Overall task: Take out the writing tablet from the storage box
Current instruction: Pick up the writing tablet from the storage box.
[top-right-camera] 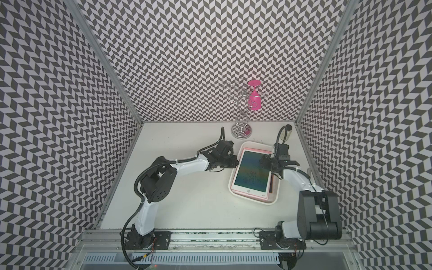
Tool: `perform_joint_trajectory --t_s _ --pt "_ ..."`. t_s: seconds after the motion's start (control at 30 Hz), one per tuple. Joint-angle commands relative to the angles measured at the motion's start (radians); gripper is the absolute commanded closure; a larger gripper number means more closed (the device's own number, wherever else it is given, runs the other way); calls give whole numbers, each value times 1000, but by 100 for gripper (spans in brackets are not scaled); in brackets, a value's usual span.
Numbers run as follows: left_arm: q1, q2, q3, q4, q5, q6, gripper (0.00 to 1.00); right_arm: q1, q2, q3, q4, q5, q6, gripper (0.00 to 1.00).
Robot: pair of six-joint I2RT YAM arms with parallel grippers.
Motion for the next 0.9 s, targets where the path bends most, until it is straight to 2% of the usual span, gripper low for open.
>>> perform_joint_trajectory --t_s 0.0,0.5,0.87 --pt "-41 52 -3 8 64 48 100 21 -3 48 45 -52 -8 17" --pt "-40 48 -13 21 70 49 100 23 39 84 43 -40 -10 17" --pt "-39 56 -10 24 77 48 100 23 9 111 15 -55 -15 17"
